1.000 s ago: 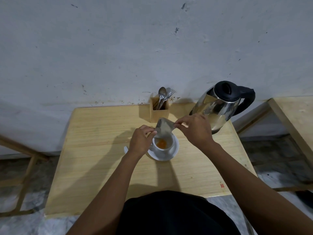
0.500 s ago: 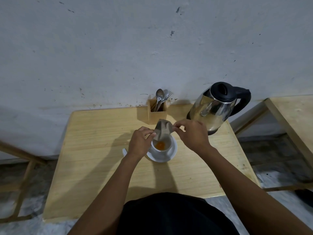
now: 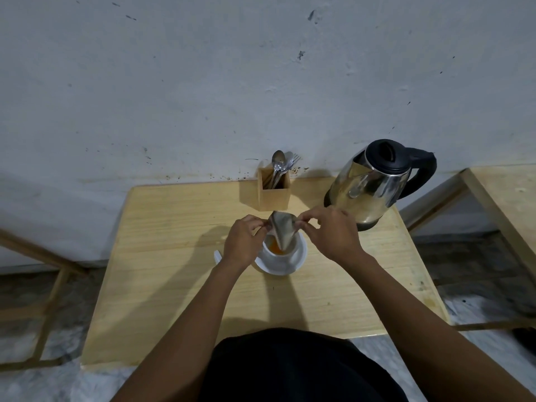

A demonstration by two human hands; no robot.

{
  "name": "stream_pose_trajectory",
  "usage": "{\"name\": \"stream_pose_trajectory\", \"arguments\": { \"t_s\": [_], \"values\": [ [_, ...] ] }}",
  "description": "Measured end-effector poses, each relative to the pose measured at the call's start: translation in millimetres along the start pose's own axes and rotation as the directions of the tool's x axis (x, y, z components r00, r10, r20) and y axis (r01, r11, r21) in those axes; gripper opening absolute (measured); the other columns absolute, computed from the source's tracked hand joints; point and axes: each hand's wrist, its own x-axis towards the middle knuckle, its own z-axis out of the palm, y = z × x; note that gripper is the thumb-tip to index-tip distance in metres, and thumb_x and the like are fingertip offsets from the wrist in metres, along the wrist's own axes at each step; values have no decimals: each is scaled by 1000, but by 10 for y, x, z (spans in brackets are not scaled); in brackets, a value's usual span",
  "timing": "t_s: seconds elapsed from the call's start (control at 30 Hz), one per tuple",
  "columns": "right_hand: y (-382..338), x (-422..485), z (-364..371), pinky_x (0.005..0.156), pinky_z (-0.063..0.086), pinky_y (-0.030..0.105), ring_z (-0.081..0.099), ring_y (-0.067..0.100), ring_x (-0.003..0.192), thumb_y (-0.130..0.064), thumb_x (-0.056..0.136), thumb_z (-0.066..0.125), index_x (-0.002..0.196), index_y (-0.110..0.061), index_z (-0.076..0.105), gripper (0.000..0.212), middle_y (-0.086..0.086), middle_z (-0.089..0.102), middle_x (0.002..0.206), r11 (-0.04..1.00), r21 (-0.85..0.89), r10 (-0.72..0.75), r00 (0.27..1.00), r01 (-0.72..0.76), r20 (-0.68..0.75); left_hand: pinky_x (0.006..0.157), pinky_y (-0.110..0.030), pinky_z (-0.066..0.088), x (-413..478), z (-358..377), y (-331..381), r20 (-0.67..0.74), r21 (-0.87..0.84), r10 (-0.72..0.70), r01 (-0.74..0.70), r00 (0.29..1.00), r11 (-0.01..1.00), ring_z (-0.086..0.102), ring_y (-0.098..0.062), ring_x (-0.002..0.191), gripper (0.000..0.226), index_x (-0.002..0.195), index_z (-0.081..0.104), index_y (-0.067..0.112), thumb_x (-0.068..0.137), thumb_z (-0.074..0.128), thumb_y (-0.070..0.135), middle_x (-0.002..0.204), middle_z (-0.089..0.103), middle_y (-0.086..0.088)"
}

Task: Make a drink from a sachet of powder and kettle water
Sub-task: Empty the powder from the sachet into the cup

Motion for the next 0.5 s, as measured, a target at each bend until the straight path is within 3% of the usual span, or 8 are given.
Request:
{"name": "stream_pose_trajectory", "arguments": {
  "t_s": [0.23,0.37,0.43,0.5],
  "values": [
    [83,-89,-6,81,29,30,54,8,87,-39,88,67,90,-36,72,6,-19,71,91,999,-28,-32,997,30,-76,78,-32,47,-44,-11,-50,12,21,-35,35,999,999,61,-22,93,20,101,74,11,89,64,24,99,63,-5],
    [133,-147,35,78,43,36,49,5,76,-33,86,71,88,-31,72,3,-18,69,85,996,67,-55,990,64,-128,74,-17,41,-51,-60,3,11,-33,-52,53,999,998,56,-15,93,23,110,69,14,91,62,26,107,56,-1],
    [141,-196,45,77,45,37,53,8,77,-27,85,73,87,-25,73,3,-14,71,84,987,88,-110,970,131,-215,78,-20,41,-56,-129,25,-1,-36,-104,104,995,994,55,-15,97,30,120,64,16,95,56,30,112,53,-1],
    [140,-251,60,73,46,37,60,16,79,-22,85,73,87,-19,74,4,-8,72,83,972,62,-196,924,228,-328,78,-27,42,-60,-207,42,-25,-52,-208,206,978,977,57,-19,97,37,114,66,13,98,46,39,105,57,-3]
  ]
}}
